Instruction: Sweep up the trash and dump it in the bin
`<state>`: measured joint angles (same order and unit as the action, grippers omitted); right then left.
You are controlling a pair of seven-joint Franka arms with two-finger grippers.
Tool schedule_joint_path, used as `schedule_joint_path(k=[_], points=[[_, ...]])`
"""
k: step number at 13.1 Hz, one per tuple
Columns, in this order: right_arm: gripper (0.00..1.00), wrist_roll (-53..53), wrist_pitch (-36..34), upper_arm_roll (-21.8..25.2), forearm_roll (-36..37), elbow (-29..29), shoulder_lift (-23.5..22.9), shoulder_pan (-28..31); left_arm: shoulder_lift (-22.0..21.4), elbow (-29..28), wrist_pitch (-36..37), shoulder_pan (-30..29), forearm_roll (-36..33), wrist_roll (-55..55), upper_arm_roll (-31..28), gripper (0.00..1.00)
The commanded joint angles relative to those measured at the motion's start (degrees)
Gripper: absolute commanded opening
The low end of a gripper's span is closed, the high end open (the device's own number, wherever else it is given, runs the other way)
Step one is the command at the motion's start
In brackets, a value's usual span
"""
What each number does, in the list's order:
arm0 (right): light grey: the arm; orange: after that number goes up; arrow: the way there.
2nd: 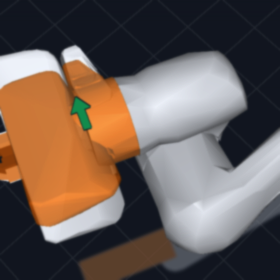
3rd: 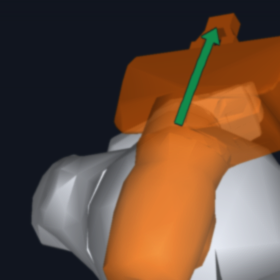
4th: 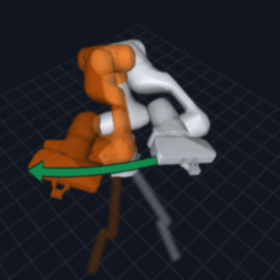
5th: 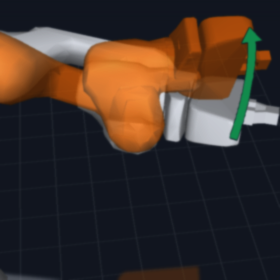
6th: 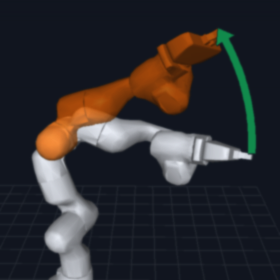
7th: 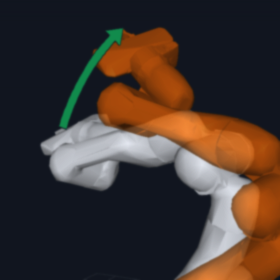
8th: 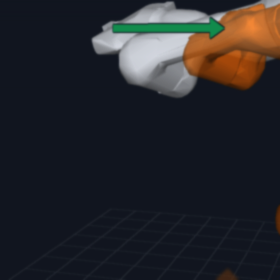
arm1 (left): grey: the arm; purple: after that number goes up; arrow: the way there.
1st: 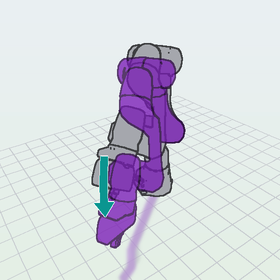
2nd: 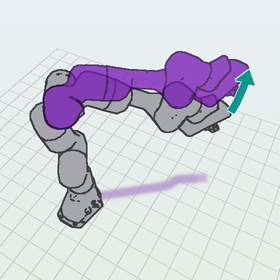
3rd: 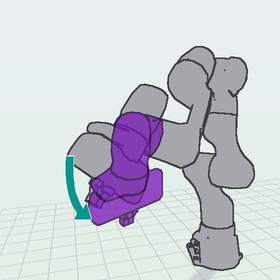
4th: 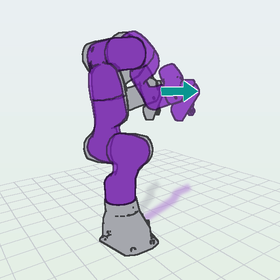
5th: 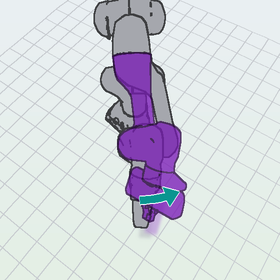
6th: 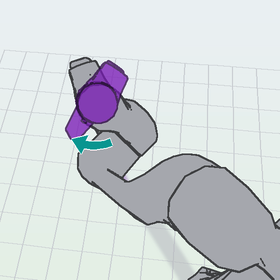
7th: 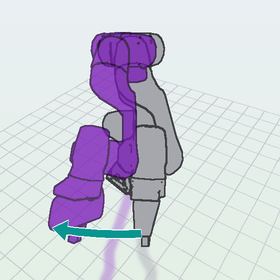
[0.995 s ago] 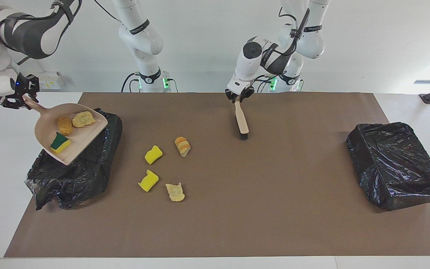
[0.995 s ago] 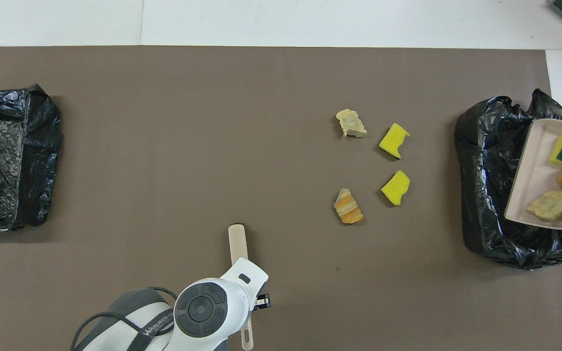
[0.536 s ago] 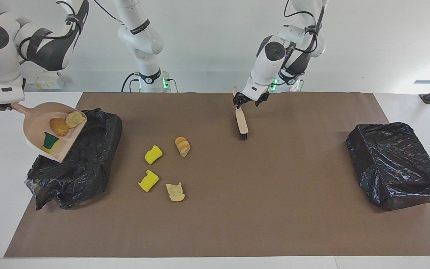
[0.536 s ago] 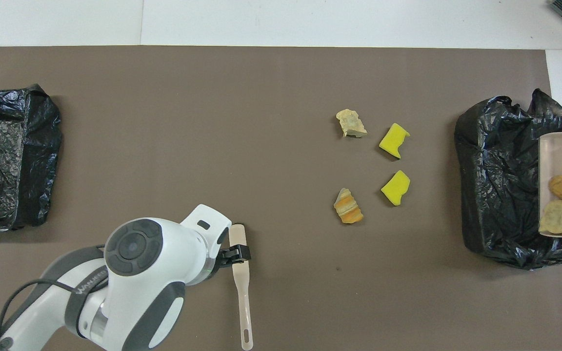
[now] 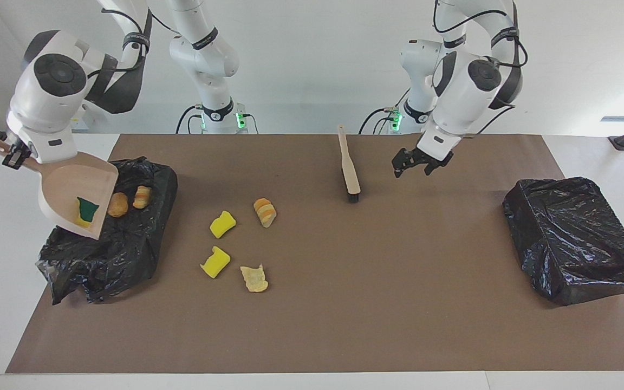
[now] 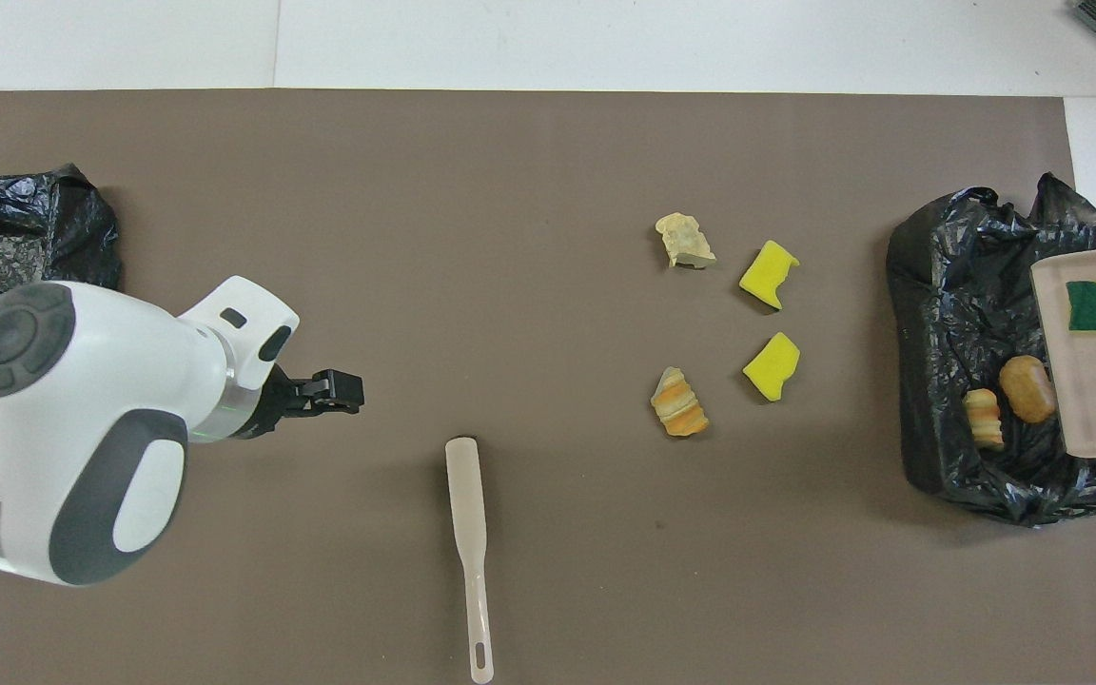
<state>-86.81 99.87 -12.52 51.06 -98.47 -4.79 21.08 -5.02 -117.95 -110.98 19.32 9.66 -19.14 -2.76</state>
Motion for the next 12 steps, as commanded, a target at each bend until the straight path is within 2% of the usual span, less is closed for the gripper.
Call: schedule_joint_path(k=[1, 2, 4, 6, 8, 10, 12], points=[[0.00, 1.90, -2.04, -0.05, 2.82, -2.08, 1.98, -2.44, 3.79, 9.48, 8.13, -5.42, -2.80, 8.38, 0.66, 1.00], [0.00, 2.08, -2.23, -0.22, 3.25, -2.08, 2.06, -2.53, 3.79, 10.97, 10.24, -7.61, -3.24, 12.16, 0.66, 1.00], [0.00, 2.08, -3.80, -0.31, 7.54, -2.08, 2.15, -6.29, 3.44, 13.53, 12.89, -10.52, -6.39, 18.41, 0.65, 1.00], [0.00, 2.26, -4.25, -0.31, 8.26, -2.60, 2.15, -6.93, 2.91, 14.94, 13.68, -12.45, -7.90, 20.54, 0.31, 1.00], [0.00, 2.26, -3.63, -0.40, 10.54, -3.49, 2.33, -7.10, 3.00, 17.92, 16.22, -12.73, -9.56, 21.07, 0.30, 1.00], [0.00, 2.08, -3.11, -0.40, 13.96, -3.92, 2.59, -8.59, 3.61, 23.79, 20.34, -12.82, -10.45, 21.34, 0.30, 1.00], [0.00, 1.82, -0.92, -0.40, 16.34, -4.28, 2.77, -8.68, 3.36, 25.14, 21.07, -12.99, -10.37, 24.39, 0.22, 1.00]])
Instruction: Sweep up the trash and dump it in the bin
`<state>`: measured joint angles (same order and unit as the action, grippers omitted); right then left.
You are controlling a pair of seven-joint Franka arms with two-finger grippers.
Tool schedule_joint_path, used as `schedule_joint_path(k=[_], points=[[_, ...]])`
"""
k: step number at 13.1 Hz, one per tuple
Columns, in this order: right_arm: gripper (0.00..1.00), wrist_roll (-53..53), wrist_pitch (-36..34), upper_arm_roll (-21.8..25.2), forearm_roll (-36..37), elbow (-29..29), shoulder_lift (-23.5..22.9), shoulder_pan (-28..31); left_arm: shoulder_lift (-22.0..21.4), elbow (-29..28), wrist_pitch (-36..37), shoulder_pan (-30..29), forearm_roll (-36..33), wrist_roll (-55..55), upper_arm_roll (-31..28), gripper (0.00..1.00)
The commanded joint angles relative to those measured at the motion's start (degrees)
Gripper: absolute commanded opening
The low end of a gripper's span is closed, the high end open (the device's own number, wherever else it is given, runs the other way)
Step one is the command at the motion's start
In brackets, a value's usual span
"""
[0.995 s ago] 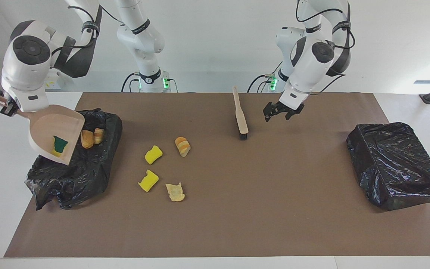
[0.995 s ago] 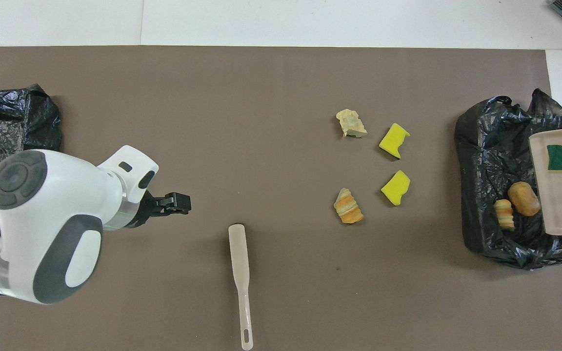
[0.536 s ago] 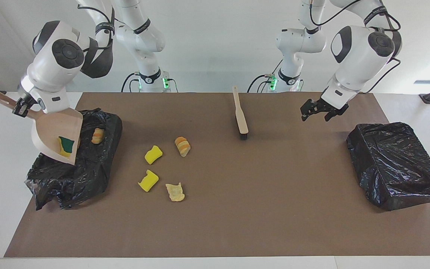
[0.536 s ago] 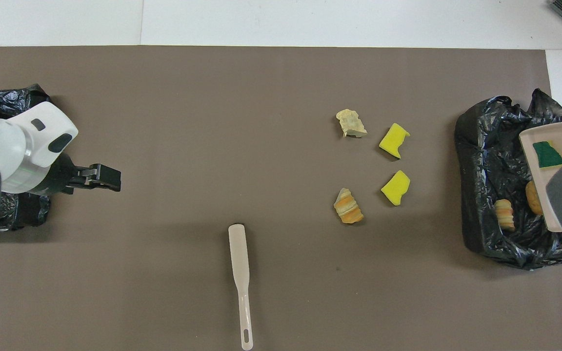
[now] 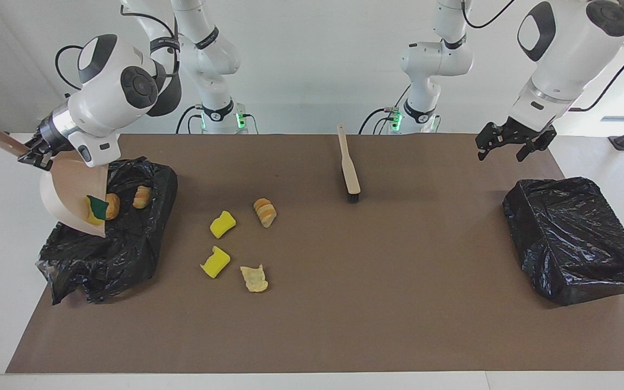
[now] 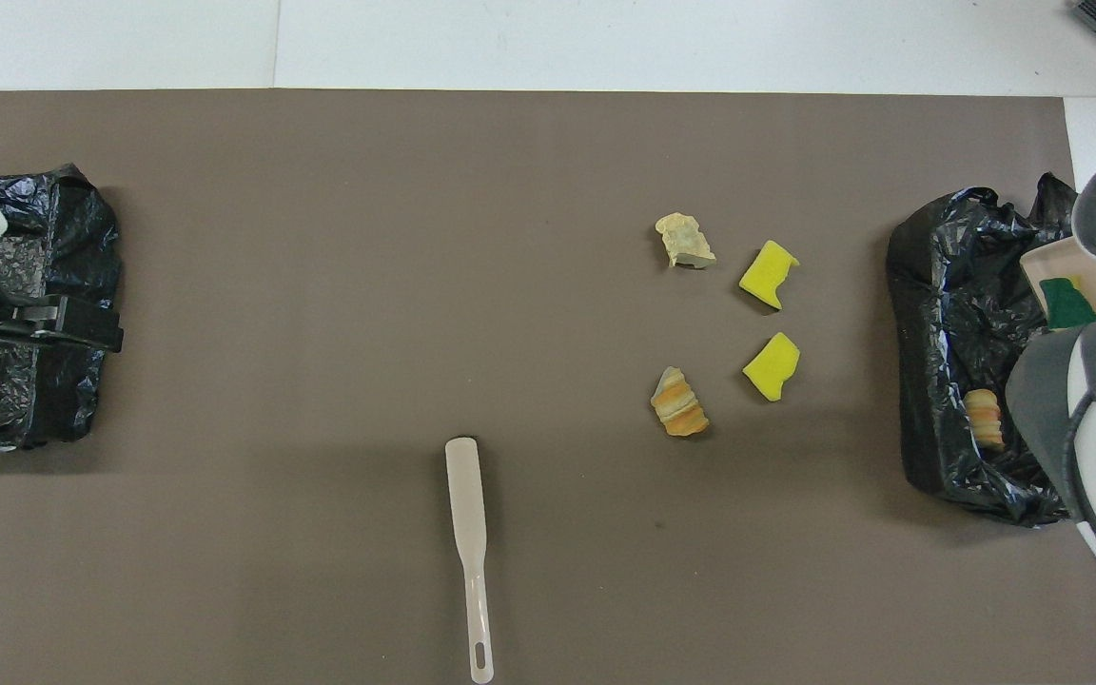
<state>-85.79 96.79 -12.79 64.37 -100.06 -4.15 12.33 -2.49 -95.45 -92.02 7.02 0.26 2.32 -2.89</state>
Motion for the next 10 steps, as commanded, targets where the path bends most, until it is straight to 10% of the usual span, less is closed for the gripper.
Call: schedule_joint_path(k=[1, 5, 10], points=[[0.00, 0.80, 2.61, -0.13, 3.47, -3.38, 2.56, -0.02, 0.47, 1.59, 2.10, -2.08, -0.97, 4.87, 0.34, 1.00], [0.00, 1.24, 1.31, -0.13, 2.34, -2.86, 2.56, -0.02, 0.11, 0.97, 1.23, -4.11, -0.79, 5.16, 0.34, 1.00], [0.00, 12.54, -7.03, -0.13, -16.45, 7.41, 2.65, 0.16, 0.38, 1.76, -1.06, -3.51, 0.17, 0.14, 0.43, 1.00]])
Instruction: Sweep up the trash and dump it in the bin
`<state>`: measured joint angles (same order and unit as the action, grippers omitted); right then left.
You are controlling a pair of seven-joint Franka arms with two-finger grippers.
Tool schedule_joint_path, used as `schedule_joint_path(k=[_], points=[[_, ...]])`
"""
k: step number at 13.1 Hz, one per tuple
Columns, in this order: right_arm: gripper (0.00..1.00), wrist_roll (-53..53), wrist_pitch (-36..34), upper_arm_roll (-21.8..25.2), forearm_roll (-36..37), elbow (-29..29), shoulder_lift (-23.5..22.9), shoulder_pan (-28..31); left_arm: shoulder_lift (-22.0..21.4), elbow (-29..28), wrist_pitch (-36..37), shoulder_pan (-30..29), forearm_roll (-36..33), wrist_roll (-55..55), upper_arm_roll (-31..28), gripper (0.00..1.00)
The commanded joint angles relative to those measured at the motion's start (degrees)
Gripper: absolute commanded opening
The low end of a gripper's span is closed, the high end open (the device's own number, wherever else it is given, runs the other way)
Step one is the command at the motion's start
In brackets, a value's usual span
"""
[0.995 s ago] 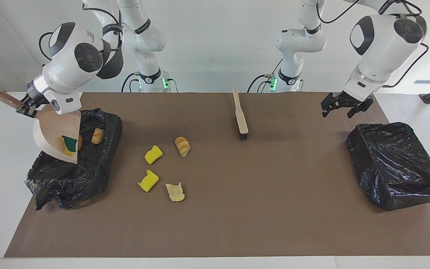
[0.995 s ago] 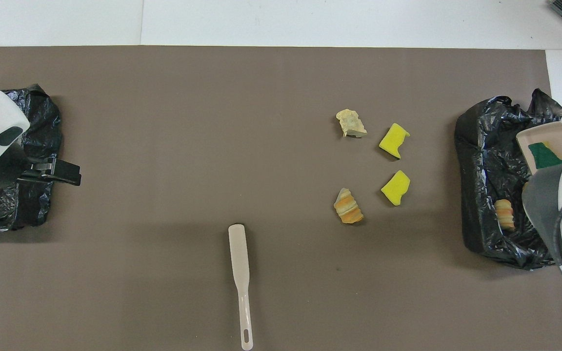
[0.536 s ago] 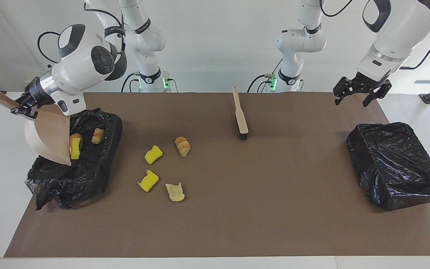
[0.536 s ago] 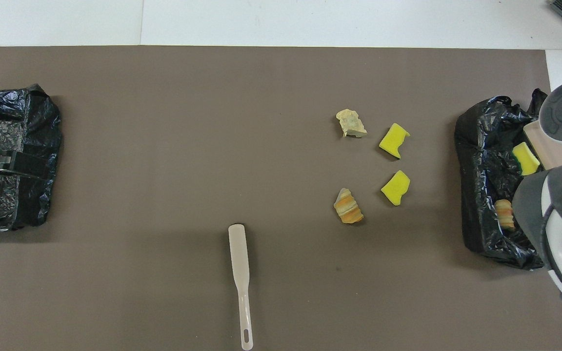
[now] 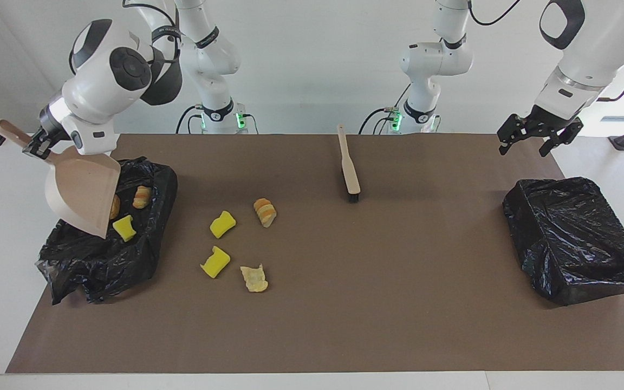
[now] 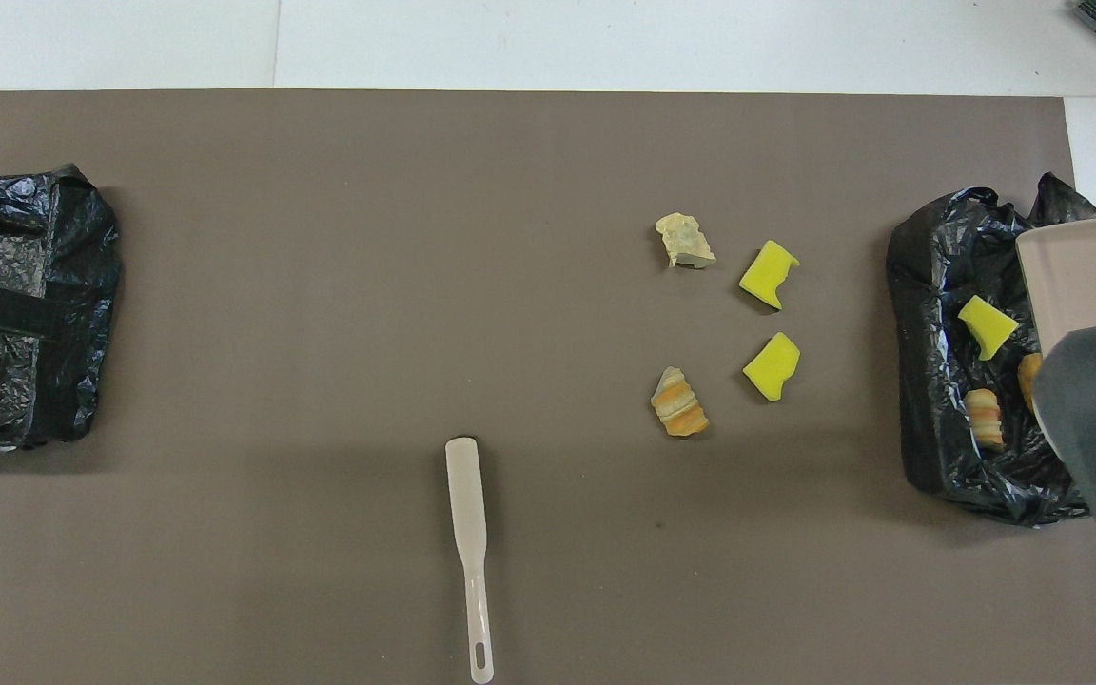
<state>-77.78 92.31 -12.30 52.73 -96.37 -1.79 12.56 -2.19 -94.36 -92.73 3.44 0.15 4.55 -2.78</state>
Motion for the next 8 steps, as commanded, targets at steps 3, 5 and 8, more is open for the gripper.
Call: schedule_joint_path(k=[3, 5, 8], points=[[0.00, 21.20, -6.87, -0.79, -18.38, 8.20, 0.29, -0.78, -0.79, 0.15, 0.36, 0.25, 0.29, -1.12, 0.67, 1.00], [0.00, 35.52, -8.90, -0.97, -27.02, 8.22, 0.47, -1.30, -0.97, -0.12, 0.71, 0.17, 0.29, -1.12, 0.67, 1.00], [0.00, 57.66, -8.82, -1.23, -35.40, 7.69, 0.12, -6.81, -1.06, -0.12, 0.80, -0.01, 0.38, -1.03, 0.76, 1.00]])
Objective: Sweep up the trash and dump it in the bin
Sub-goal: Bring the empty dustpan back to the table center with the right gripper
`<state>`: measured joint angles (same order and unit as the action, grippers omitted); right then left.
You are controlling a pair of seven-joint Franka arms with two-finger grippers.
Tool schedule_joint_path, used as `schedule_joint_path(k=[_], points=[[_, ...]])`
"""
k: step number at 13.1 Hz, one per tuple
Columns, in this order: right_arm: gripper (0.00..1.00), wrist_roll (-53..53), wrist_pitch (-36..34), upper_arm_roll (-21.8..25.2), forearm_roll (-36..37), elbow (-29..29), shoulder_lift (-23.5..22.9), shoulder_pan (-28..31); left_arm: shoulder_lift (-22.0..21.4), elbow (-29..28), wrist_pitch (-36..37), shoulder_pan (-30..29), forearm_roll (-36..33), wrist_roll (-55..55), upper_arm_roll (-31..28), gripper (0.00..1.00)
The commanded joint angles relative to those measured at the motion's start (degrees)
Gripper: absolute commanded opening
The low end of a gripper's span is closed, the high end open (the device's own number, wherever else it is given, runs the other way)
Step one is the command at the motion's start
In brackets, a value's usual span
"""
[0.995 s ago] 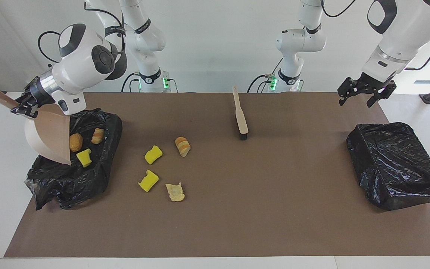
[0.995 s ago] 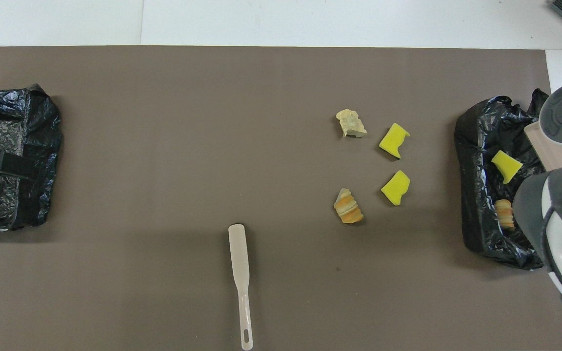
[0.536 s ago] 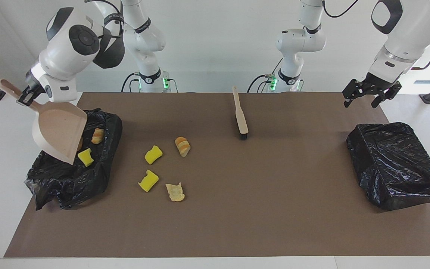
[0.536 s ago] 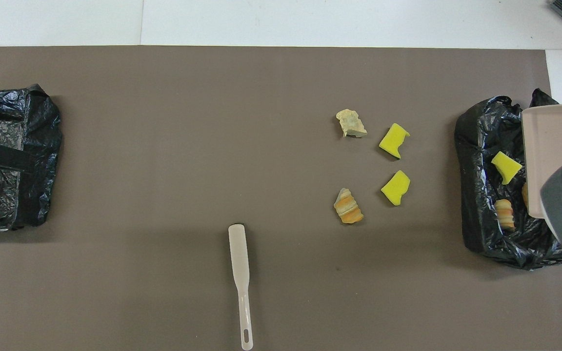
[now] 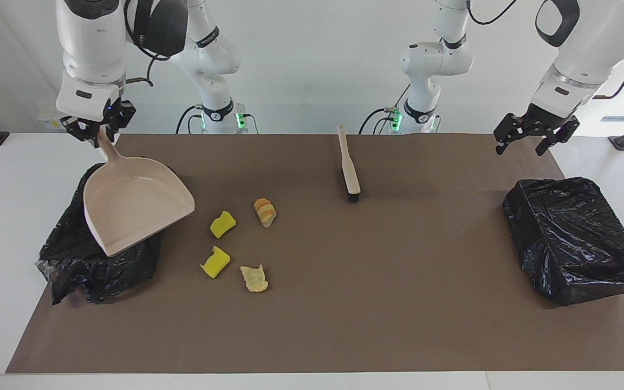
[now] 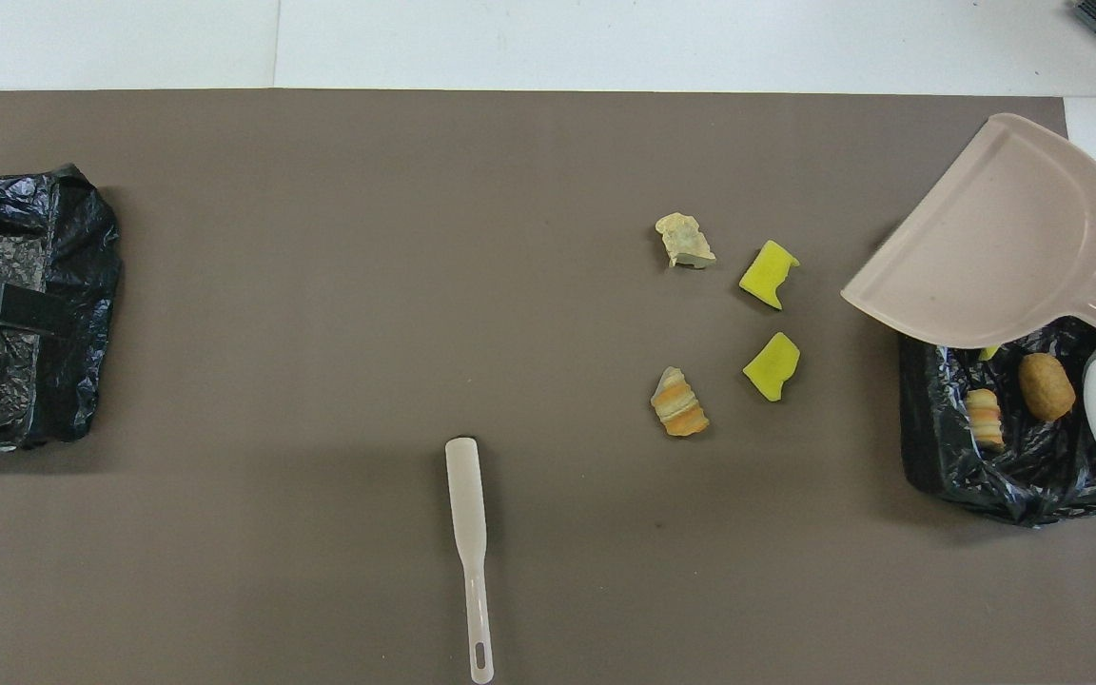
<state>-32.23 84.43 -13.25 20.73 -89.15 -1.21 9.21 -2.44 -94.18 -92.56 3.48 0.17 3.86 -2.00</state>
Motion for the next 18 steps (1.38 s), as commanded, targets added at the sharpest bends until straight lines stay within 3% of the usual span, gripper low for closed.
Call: schedule_joint_path(k=[1, 5, 8, 10, 14, 16, 18], points=[[0.00, 20.37, -0.84, -0.28, -4.72, 0.55, -1.50, -6.54, -0.81, -0.30, 0.63, -0.05, 0.35, -0.35, -0.02, 1.00], [0.00, 43.77, 0.82, -0.28, -12.18, 1.51, -7.46, -16.22, -0.90, -0.66, 0.63, -0.14, 0.35, -0.17, -0.11, 1.00], [0.00, 58.99, 11.68, -0.28, -21.40, 4.85, -14.67, -21.76, -0.90, -0.74, 0.71, -0.14, 0.35, -0.08, -0.11, 1.00], [0.00, 62.02, 20.04, -0.28, -25.38, 5.73, -17.75, -23.18, -0.99, -0.92, 0.71, -0.05, 0.35, -0.08, -0.11, 1.00], [0.00, 67.19, 28.76, -0.20, -24.95, 9.59, -26.89, -31.16, -1.34, -1.45, 0.54, 0.04, 0.35, -0.08, -0.11, 1.00], [0.00, 70.36, 29.13, 0.59, -23.98, 14.42, -32.34, -35.12, -1.34, -1.45, 0.36, 0.04, 0.35, -0.08, -0.11, 1.00], [0.00, 71.08, 29.22, 0.51, -23.45, 14.97, -33.50, -36.18, -1.34, -1.45, 0.28, 0.12, 0.35, -0.08, -0.11, 1.00]])
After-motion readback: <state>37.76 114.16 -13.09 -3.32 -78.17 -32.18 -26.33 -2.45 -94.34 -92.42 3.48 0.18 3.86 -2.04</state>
